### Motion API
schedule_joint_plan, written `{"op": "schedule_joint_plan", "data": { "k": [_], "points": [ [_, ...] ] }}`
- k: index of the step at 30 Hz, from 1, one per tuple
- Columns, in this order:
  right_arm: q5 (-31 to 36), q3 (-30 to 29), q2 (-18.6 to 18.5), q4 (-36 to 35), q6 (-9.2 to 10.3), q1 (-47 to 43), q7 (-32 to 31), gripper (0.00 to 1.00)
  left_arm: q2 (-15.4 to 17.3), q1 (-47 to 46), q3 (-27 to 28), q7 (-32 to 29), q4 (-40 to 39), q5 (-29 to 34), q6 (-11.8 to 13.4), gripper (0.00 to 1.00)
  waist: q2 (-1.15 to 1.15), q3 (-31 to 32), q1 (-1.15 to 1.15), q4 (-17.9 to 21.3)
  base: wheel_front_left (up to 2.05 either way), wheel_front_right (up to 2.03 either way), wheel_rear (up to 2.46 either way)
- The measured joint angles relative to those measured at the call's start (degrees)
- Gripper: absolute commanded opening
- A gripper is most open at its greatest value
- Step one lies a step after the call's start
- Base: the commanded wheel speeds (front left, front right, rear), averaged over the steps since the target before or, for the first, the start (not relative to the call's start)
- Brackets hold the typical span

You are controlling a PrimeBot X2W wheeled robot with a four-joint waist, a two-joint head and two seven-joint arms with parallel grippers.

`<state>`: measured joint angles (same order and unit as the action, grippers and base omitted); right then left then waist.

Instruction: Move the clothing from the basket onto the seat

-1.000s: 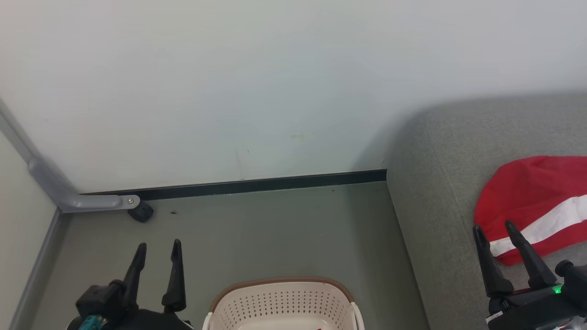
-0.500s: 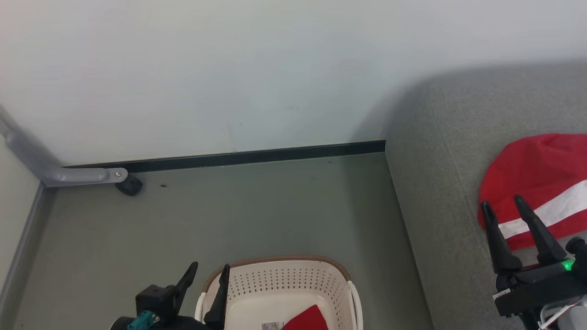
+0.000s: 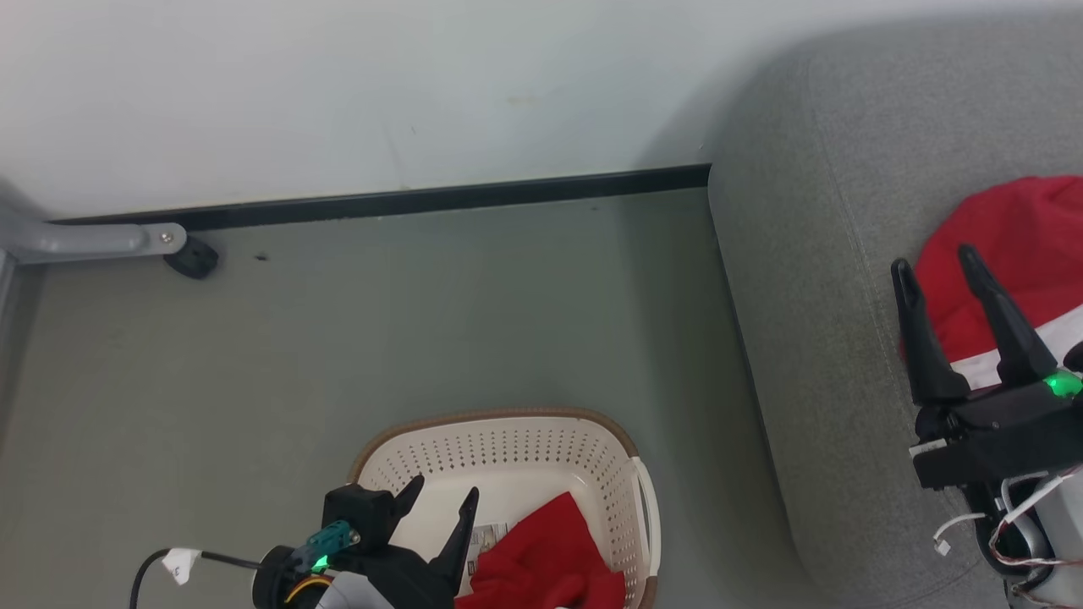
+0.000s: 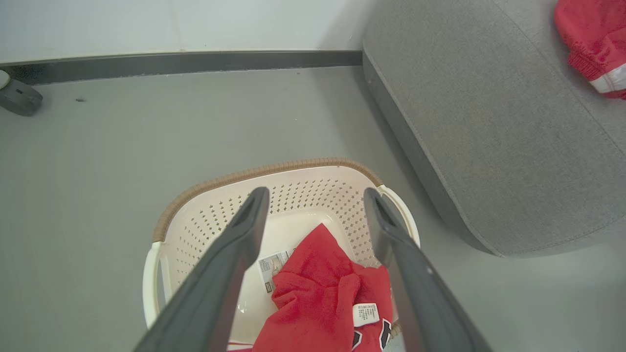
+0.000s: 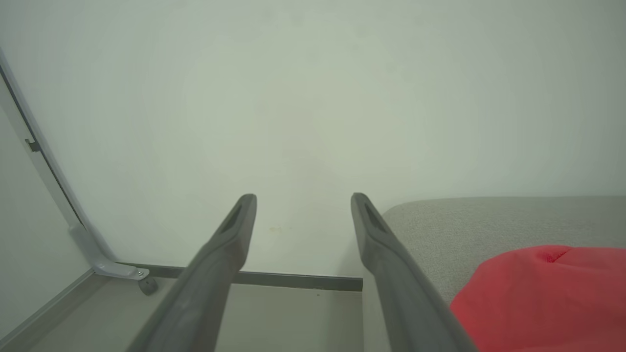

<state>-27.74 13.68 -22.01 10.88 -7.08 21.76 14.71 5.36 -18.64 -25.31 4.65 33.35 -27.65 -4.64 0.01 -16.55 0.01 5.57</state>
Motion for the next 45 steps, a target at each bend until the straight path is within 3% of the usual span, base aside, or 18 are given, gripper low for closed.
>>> {"op": "schedule_joint_plan", "data": {
  "k": [13,45],
  "points": [
    [-0.51,1.31,-0.18,-0.97,0.00,7.86,0.01,1.00,-1.12,-6.06,-3.02,-3.97,7.57,-0.14,-1.94,1.00,0.00,-8.68,0.00,1.40,0.00,0.00,0.00],
    [-0.51,5.75,-0.34,-1.94,0.00,21.50,0.01,1.00,-2.16,-17.31,-7.21,-8.13,19.49,-3.09,-2.45,1.00,0.00,-26.30,-0.01,5.73,0.00,0.00,0.00]
  ]
}}
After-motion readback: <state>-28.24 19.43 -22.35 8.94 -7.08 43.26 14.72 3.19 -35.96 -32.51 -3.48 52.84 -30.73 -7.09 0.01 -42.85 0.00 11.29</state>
